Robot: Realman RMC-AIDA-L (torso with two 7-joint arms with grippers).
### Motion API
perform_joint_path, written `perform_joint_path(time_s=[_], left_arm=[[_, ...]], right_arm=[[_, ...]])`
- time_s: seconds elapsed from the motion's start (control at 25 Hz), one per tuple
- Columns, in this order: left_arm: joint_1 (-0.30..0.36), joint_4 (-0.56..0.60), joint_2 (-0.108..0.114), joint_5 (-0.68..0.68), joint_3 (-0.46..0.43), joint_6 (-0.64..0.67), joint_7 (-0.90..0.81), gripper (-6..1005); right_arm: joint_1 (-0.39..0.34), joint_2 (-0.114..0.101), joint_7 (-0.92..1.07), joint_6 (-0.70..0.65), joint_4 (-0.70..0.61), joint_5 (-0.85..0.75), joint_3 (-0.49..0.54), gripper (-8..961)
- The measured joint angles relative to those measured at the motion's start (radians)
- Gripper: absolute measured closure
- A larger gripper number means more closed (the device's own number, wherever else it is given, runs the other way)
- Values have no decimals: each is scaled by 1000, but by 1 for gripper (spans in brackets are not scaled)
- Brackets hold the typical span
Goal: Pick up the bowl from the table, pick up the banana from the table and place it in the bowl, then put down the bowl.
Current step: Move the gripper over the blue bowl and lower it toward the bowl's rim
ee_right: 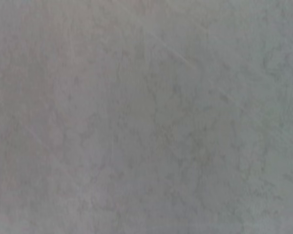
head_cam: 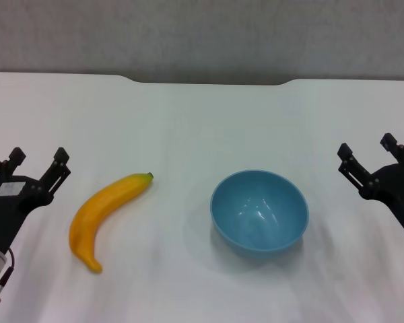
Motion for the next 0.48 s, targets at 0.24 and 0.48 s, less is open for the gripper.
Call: perform_joint_path(time_s=[0.24,0.48], left_arm=[[1,2,0,-1,0,0,0,110],[0,3,0,2,0,6,0,112]], right_arm=[[3,0,0,0,0,-5,-11,74],[4,-1,-1,-2,0,-5,-15,76]])
